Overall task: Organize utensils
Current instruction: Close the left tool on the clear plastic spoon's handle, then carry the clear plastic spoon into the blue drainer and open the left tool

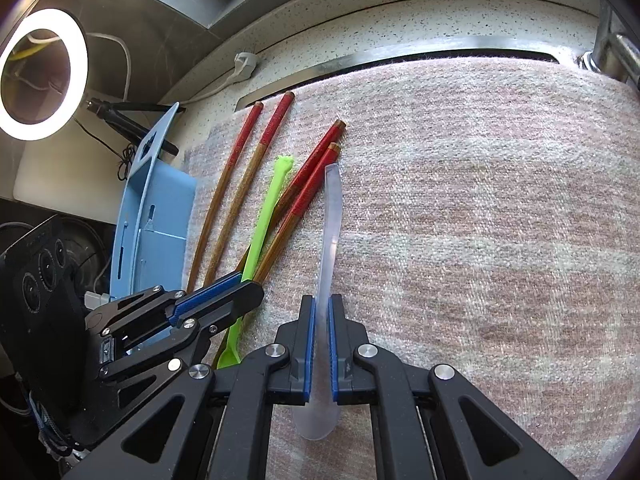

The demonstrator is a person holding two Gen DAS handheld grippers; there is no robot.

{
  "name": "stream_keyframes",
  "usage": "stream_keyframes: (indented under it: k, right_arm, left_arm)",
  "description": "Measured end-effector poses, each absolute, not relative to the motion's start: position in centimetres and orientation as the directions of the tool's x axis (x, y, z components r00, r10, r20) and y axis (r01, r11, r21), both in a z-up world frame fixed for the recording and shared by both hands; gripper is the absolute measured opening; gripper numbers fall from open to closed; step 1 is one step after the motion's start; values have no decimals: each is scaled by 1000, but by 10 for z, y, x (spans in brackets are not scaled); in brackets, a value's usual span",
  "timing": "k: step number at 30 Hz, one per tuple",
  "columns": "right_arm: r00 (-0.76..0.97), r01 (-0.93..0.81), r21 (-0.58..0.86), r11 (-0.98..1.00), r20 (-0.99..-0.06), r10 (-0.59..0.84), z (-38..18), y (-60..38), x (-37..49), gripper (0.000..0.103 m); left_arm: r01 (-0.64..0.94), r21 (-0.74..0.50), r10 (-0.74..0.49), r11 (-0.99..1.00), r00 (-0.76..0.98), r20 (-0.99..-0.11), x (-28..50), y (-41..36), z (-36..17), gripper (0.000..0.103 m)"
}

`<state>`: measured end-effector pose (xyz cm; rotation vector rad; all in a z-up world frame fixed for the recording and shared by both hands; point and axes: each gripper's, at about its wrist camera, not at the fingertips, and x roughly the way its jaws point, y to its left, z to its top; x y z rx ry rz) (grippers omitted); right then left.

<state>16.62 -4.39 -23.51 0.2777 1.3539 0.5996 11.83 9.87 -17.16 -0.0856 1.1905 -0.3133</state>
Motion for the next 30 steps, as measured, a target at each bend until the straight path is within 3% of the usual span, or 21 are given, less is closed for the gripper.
stream_keyframes:
  k: [18,30]
  right_arm:
    - [105,-223,524,822,-826,554,-234,-59,167,6]
    - [177,-213,528,822,-806,564,-210,-80,158,5]
  left_arm:
    - [270,-203,-281,941,293,-914,119,65,-183,6]
    - [226,-310,-374,923,352,-858,105,86,-155,6]
